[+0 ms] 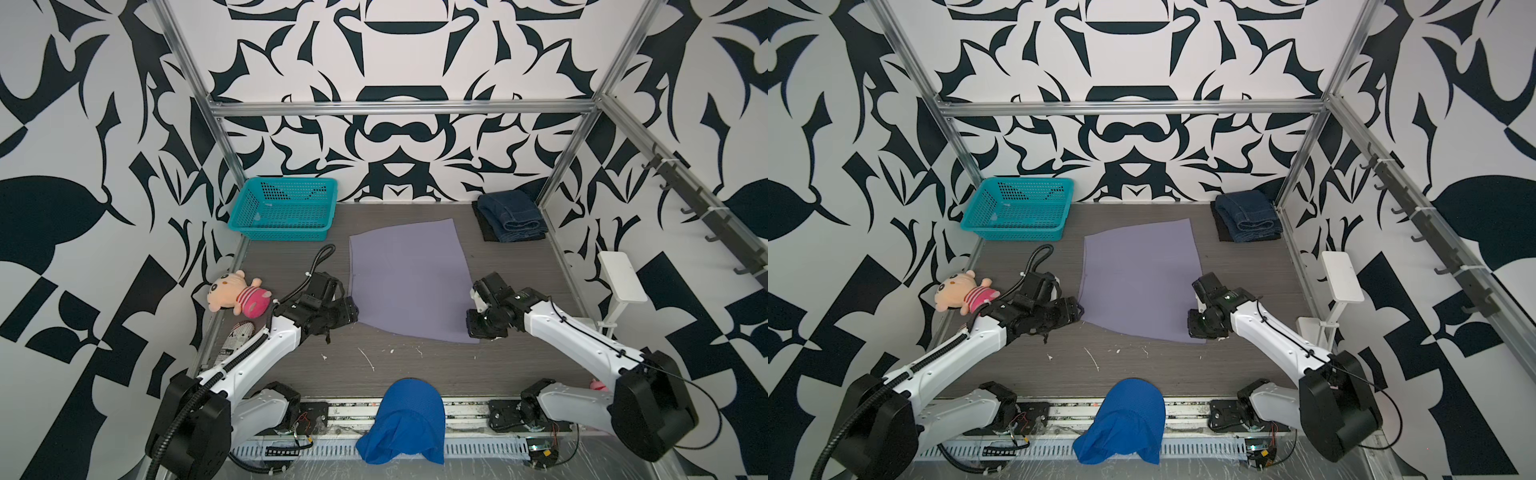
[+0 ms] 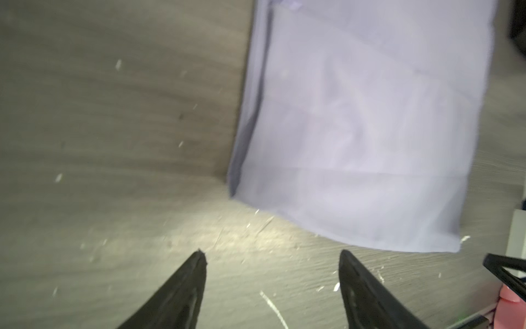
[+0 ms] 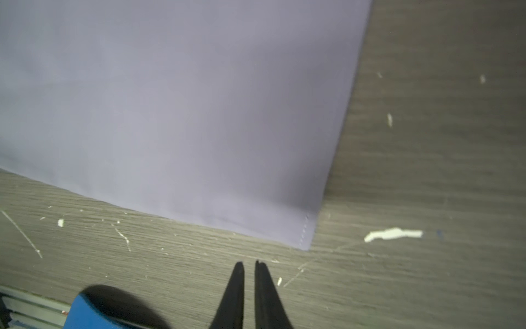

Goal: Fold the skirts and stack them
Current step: 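Lower both grippers to the skirt's near corners and pinch them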

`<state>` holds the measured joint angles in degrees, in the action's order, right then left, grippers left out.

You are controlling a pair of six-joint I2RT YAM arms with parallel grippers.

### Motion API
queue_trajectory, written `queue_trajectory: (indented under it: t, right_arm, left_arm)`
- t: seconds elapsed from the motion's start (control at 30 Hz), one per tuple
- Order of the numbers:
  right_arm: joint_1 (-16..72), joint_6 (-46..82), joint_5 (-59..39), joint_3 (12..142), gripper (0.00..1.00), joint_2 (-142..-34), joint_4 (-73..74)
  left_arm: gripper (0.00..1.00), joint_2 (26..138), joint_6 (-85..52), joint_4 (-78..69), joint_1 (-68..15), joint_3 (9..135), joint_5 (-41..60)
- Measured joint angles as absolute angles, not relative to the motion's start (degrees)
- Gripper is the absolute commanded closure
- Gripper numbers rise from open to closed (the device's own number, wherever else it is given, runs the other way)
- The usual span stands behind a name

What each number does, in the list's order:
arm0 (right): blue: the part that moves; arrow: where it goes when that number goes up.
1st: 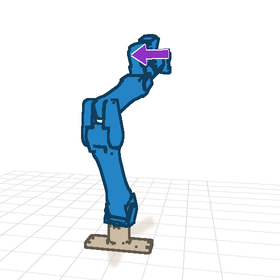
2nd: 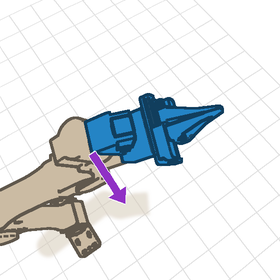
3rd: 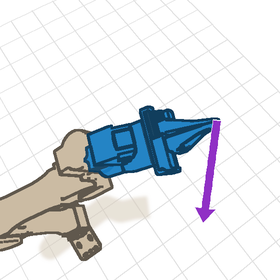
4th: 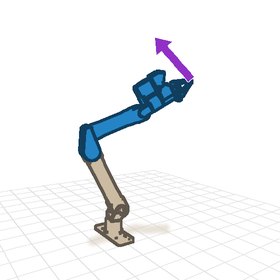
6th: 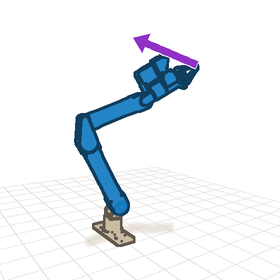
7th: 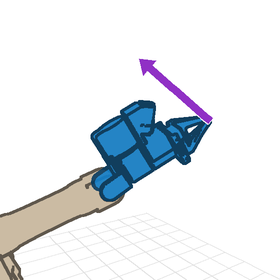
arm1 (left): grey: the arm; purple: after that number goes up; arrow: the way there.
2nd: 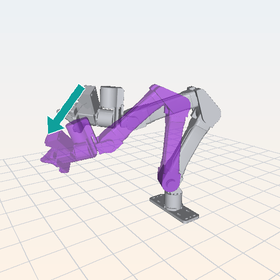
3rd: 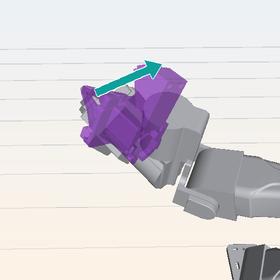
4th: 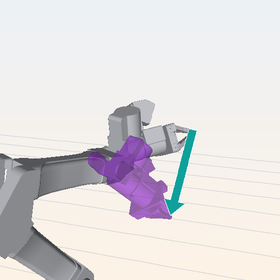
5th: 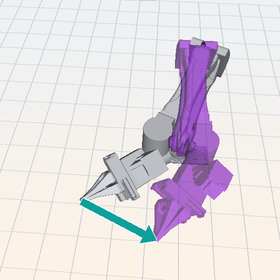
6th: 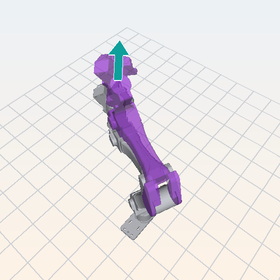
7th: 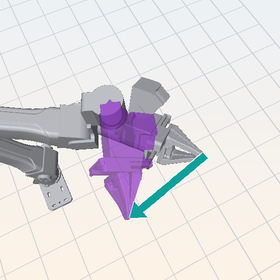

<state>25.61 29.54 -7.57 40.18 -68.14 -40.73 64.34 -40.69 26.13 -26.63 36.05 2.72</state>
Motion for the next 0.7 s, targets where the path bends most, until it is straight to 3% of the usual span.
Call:
queue_trajectory:
  t: [0.23,0.7]
  right_arm:
    - [25.2,32.5,-7.3,36.4,0.78,-64.1,-38.6]
    - [25.2,34.7,-9.3,29.6,0.71,-60.2,-31.2]
  left_arm:
    - [0.33,65.9,-40.6,24.4,-25.6,34.4,3.0]
    - [0.34,76.8,-38.0,14.7,-25.1,34.4,4.7]
